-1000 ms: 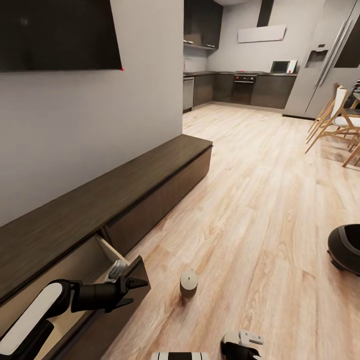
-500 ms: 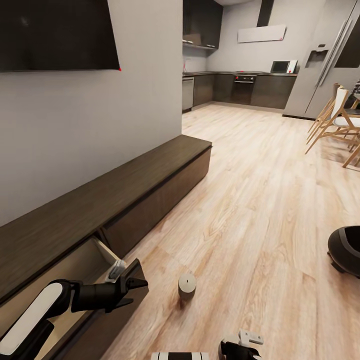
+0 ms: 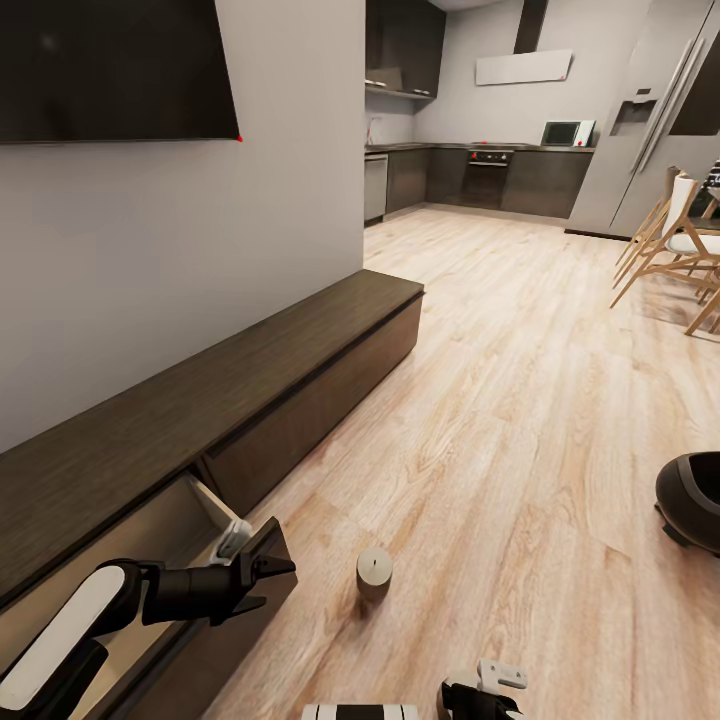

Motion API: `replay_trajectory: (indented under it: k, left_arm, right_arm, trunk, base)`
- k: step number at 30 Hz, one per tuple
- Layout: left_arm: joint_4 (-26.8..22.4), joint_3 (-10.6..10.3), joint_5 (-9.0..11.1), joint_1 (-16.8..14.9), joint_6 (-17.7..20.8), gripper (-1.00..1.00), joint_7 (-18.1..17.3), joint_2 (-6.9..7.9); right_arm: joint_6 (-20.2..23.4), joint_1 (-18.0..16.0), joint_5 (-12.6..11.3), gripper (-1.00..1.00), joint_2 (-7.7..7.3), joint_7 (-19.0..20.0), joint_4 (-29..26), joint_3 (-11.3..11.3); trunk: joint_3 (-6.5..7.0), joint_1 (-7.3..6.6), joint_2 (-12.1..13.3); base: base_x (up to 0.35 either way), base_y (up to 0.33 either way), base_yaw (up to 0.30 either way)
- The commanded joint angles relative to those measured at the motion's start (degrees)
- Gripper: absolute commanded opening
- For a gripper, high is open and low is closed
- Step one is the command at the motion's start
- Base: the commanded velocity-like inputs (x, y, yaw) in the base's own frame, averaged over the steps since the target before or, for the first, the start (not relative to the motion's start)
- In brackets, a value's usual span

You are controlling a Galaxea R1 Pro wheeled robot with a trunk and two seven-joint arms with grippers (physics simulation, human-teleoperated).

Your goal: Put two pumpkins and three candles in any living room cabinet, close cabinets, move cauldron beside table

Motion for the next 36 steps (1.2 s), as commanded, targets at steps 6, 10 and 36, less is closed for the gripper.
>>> replay_trajectory:
  k: [6, 10, 36]
  left_arm:
    - [0.0, 0.0, 0.6, 0.0, 0.0, 1.00, 0.6, 0.12]
    - [0.0, 0.0, 0.6, 0.0, 0.0, 1.00, 0.6, 0.12]
    - [0.0, 0.0, 0.6, 0.0, 0.0, 1.00, 0.6, 0.05]
  right_arm:
    - [0.2, 0.0, -0.2, 1.00, -0.06, -0.5, -0.1, 0.5]
    - [0.2, 0.0, -0.2, 1.00, -0.05, -0.5, -0.2, 0.5]
    - [2.1, -4.6, -0.3, 1.00, -0.18, -0.5, -0.8, 0.4]
  trunk:
    - [-0.49, 0.04, 0.0]
    - [-0.93, 0.09, -0.1]
    - [-0.93, 0.09, -0.1]
  base:
    - [0.000, 0.000, 0.000]
    - [0.000, 0.000, 0.000]
    - [0.000, 0.000, 0.000]
